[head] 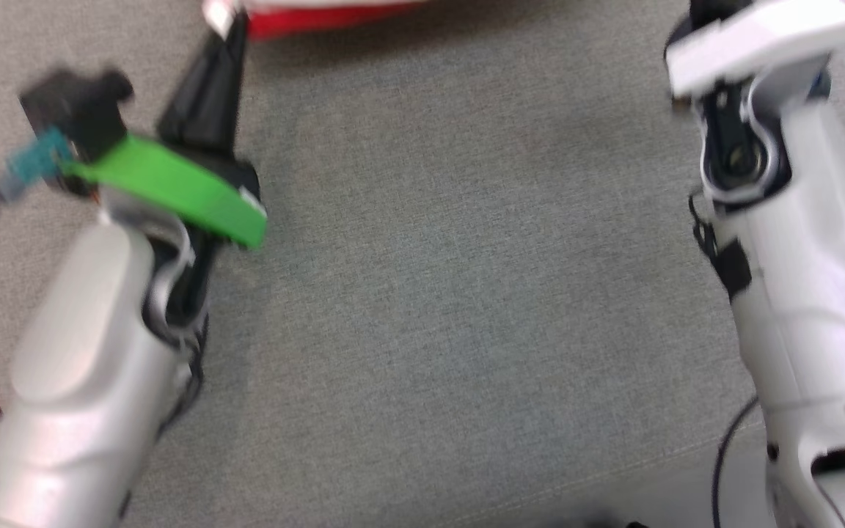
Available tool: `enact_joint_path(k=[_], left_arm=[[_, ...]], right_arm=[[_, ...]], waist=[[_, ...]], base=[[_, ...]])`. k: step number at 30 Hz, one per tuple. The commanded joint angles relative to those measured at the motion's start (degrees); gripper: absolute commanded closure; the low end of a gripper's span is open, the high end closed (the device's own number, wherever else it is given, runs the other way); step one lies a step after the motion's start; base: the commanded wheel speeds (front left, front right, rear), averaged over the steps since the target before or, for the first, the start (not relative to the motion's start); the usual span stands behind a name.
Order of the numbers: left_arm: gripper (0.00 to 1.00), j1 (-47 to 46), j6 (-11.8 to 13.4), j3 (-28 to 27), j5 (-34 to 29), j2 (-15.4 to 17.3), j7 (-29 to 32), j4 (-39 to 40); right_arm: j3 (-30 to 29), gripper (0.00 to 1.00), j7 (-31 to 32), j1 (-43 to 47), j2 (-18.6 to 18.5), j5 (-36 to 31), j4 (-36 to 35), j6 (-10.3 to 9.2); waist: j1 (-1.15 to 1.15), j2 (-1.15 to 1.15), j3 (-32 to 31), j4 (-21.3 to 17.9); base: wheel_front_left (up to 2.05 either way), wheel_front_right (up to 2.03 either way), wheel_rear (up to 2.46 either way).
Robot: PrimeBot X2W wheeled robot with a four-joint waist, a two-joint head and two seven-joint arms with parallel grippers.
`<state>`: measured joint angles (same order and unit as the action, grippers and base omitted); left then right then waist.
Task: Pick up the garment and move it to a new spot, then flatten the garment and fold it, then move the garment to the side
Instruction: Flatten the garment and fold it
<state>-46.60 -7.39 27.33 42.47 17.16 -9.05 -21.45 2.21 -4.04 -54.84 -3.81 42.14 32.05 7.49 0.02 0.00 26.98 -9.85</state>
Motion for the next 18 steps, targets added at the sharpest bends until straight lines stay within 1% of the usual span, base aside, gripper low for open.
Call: enact_joint_path(k=[1,2,6,9,11,13,15,17,18], left_arm=[[1.00,5.2,-0.1,0.7,1.4,0.2,-1.8,0.7],[1.00,9.5,-0.1,2.1,2.3,0.1,-2.8,1.2],[1.00,23.8,-0.1,3.9,4.0,0.1,-5.1,4.1],[1.00,33.4,0.6,3.4,5.7,-0.5,-5.7,7.4],[1.00,39.5,1.6,3.5,6.0,0.0,-5.9,10.1],[1.00,45.1,3.2,3.4,6.5,0.5,-6.0,13.1],[1.00,50.1,4.3,3.2,8.1,0.6,-6.0,16.6],[1.00,53.6,5.7,2.9,9.2,1.3,-5.6,20.8],[1.00,54.4,6.0,2.9,9.6,1.4,-5.4,22.4]], right_arm=[[0.8,1.00,0.3,5.6,-1.7,0.7,-1.8,0.00],[1.8,1.00,0.6,10.3,-2.4,1.4,-3.2,0.01],[4.0,1.00,1.8,27.0,-5.6,3.9,-9.1,0.01],[5.4,1.00,3.3,38.9,-8.1,5.0,-13.9,0.00],[5.5,1.00,4.2,46.6,-9.6,5.5,-17.3,-0.01],[4.8,1.00,5.2,53.9,-10.9,6.0,-21.3,-0.02],[2.8,1.00,6.3,60.5,-11.6,6.5,-25.9,-0.04],[0.4,1.00,7.6,65.7,-11.5,6.8,-31.4,-0.05],[-0.8,1.00,8.3,67.0,-11.1,7.0,-33.4,-0.05]], waist=[[-0.02,0.00,-5.6,0.5],[-0.02,0.00,-6.8,0.7],[-0.02,0.00,-10.9,2.0],[-0.02,0.00,-14.2,3.2],[-0.02,0.00,-16.4,4.0],[-0.02,0.00,-17.8,4.7],[-0.02,0.00,-18.5,5.4],[-0.02,0.00,-18.1,6.1],[-0.02,0.00,-17.7,6.4]], base=[[0.00,0.00,0.00],[0.00,0.00,0.00],[0.00,0.00,0.00],[0.00,0.00,0.00],[0.00,0.00,0.00],[0.00,0.00,0.00],[0.00,0.00,0.00],[0.00,0.00,0.00],[0.00,0.00,0.00]])
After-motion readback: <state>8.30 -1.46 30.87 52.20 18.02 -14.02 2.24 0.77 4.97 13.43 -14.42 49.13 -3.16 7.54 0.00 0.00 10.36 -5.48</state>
